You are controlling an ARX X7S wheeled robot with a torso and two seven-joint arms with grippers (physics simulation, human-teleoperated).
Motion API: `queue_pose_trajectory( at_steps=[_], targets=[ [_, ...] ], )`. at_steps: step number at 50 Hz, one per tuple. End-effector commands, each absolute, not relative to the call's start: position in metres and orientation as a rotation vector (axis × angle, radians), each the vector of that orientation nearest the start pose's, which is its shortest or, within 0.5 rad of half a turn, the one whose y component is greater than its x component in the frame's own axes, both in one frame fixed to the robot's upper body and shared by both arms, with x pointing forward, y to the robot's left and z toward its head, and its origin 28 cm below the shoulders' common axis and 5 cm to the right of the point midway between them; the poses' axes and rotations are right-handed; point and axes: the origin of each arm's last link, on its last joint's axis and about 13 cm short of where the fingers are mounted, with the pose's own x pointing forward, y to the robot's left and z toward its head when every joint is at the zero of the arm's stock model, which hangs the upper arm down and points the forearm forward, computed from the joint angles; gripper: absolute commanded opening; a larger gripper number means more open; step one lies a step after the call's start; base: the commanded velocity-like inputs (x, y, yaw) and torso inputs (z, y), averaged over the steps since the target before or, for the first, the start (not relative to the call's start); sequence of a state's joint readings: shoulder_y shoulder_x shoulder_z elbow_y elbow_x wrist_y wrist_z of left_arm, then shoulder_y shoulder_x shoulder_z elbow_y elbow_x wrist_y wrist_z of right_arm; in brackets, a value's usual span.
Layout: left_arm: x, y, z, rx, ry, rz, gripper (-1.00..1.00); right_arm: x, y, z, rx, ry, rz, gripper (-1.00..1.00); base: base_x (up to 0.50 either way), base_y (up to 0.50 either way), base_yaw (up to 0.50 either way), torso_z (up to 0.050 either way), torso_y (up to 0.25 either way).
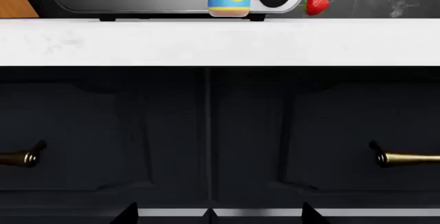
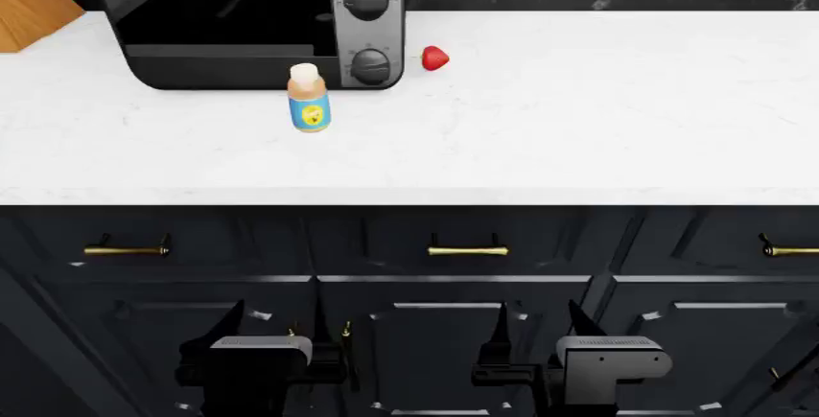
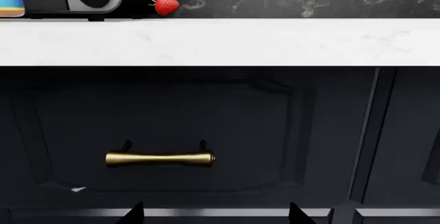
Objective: Pick the honey bottle and salsa from the counter and place them in the cabinets closest to them.
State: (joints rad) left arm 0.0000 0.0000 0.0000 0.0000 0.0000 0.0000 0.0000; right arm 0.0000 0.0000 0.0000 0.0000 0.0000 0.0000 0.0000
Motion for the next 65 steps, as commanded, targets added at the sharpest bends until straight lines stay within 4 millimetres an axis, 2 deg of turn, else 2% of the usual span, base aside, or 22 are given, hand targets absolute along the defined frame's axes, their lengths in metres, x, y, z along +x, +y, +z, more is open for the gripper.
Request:
queue_pose_trajectory(
  at_steps=[1,10,17,25,30,35,39,42,54,65],
  targets=[
    [0.210,0.205,0.014,-0.002,0.001,-0.006,1.00,0.210,-0.096,0.013,0.001,0.003,-0.001,1.00,0.00,0.00,0.00,0.000,0.000],
    [0.211,0.204,0.033,-0.014,-0.024,-0.022,1.00,0.210,-0.098,0.025,0.004,-0.017,-0.016,1.00,0.00,0.00,0.00,0.000,0.000],
    [0.215,0.203,0.063,-0.005,-0.077,-0.045,1.00,0.214,-0.103,0.045,0.006,-0.056,-0.021,1.00,0.00,0.00,0.00,0.000,0.000],
    [0.216,0.208,0.109,-0.007,-0.129,-0.082,1.00,0.219,-0.110,0.080,0.002,-0.108,0.005,1.00,0.00,0.00,0.00,0.000,0.000],
    [0.211,0.217,0.138,-0.010,-0.168,-0.098,1.00,0.217,-0.115,0.111,-0.017,-0.176,0.043,1.00,0.00,0.00,0.00,0.000,0.000],
    [0.202,0.222,0.160,0.000,-0.198,-0.120,1.00,0.216,-0.119,0.140,-0.027,-0.227,0.061,1.00,0.00,0.00,0.00,0.000,0.000],
    [0.204,0.227,0.175,-0.025,-0.221,-0.100,1.00,0.215,-0.122,0.155,-0.026,-0.246,0.066,1.00,0.00,0.00,0.00,0.000,0.000],
    [0.200,0.231,0.188,-0.011,-0.292,-0.182,1.00,0.215,-0.123,0.177,-0.054,-0.265,0.099,1.00,0.00,0.00,0.00,0.050,0.000],
    [0.195,0.233,0.202,0.015,-0.307,-0.258,1.00,0.212,-0.130,0.197,-0.044,-0.261,0.172,1.00,0.10,0.00,0.00,0.050,0.000],
    [0.191,0.234,0.202,0.021,-0.310,-0.272,1.00,0.211,-0.137,0.207,-0.040,-0.280,0.215,1.00,0.42,-0.06,0.04,0.050,0.000]
  ],
)
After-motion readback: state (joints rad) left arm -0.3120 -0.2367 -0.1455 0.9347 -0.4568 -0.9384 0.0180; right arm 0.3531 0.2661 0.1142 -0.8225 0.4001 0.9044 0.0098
